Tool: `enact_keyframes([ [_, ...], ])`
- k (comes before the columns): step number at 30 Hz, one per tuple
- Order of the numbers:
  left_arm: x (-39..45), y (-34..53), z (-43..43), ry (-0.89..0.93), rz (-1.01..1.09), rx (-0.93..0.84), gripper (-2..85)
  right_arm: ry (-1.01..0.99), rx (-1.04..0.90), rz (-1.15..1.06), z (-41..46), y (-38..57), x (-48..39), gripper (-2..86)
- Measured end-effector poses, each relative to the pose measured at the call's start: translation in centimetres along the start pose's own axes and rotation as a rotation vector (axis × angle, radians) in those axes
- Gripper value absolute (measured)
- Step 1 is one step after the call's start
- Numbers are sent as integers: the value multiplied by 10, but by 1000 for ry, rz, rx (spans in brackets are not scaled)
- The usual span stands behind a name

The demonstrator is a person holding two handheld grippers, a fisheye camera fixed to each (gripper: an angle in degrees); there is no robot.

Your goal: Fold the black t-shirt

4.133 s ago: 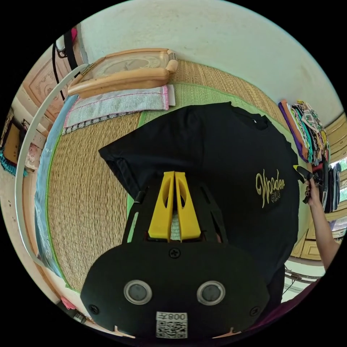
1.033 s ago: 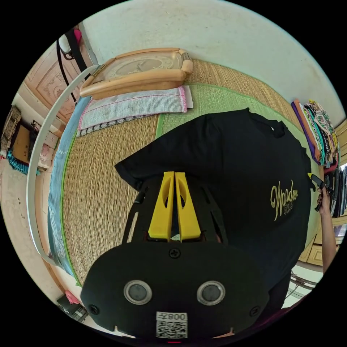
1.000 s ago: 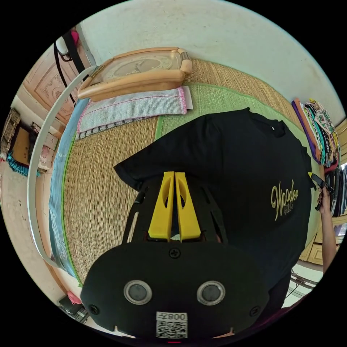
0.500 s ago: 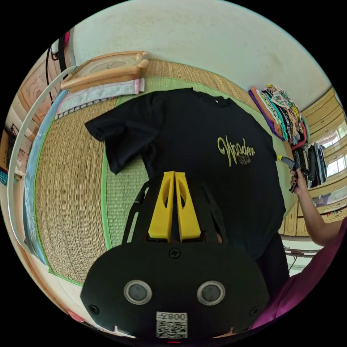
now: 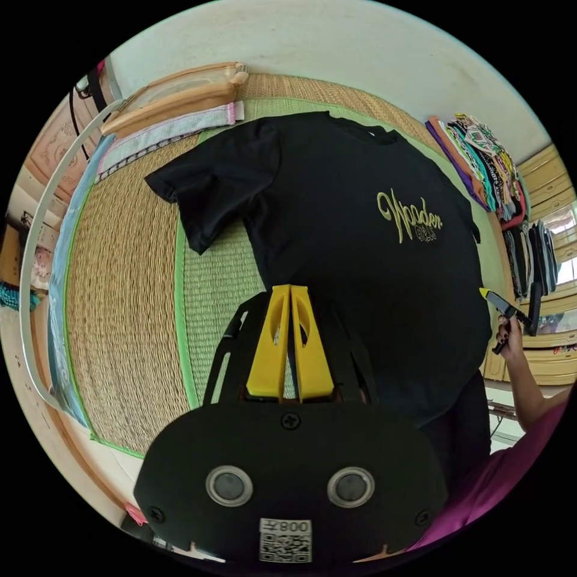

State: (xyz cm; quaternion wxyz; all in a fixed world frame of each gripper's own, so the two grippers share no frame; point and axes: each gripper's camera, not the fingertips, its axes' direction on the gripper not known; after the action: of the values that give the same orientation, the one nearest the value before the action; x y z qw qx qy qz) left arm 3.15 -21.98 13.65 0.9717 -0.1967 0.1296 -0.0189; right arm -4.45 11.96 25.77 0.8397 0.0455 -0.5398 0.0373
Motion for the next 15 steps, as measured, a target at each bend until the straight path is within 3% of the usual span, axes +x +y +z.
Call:
enact_keyframes([
  [4, 15, 1, 17, -35, -12, 5, 3, -37, 36, 52, -8, 10, 18, -1],
  [10, 80, -21, 37, 195, 134, 103, 23, -95, 238, 158, -41, -2, 66, 42],
  [15, 159, -64, 85, 345, 301, 83, 40, -185, 356, 261, -39, -20, 107, 72],
])
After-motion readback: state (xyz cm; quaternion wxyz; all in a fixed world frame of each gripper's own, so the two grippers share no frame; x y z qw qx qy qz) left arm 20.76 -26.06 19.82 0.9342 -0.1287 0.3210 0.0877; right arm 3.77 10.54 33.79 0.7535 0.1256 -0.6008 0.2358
